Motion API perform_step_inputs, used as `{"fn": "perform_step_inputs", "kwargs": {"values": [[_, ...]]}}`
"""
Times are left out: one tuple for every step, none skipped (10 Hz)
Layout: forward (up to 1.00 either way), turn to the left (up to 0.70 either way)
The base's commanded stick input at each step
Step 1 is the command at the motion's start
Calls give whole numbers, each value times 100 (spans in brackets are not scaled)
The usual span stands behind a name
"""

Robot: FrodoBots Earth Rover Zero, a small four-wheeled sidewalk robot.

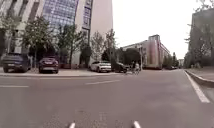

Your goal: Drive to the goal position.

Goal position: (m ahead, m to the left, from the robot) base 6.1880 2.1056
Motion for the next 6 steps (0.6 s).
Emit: {"fn": "perform_step_inputs", "kwargs": {"values": [[70, 0], [70, 0], [70, 0], [70, 0], [70, 0], [70, 0]]}}
